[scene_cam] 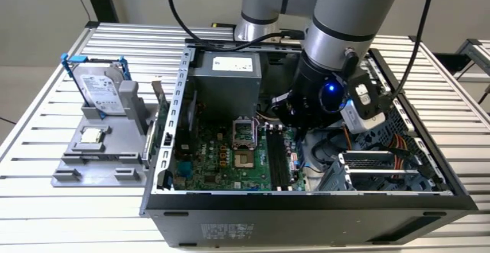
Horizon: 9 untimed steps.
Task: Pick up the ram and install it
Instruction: 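Insert the ram into the slot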
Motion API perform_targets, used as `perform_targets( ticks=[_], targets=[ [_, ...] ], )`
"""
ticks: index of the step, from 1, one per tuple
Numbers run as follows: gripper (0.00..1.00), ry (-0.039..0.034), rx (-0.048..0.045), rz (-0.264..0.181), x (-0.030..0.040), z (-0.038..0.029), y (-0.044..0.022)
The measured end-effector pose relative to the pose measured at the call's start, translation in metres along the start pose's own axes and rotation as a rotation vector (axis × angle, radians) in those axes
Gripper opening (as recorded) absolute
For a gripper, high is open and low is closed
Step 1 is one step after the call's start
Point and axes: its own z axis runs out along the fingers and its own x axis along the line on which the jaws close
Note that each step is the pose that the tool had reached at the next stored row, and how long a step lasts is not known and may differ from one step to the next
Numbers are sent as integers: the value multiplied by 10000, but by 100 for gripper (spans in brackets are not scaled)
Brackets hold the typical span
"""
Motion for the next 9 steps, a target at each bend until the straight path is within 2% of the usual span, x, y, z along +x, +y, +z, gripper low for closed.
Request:
perform_targets(
  ticks=[9],
  targets=[
    [0, -6, 5, -2, 0, 75, 1]
  ],
)
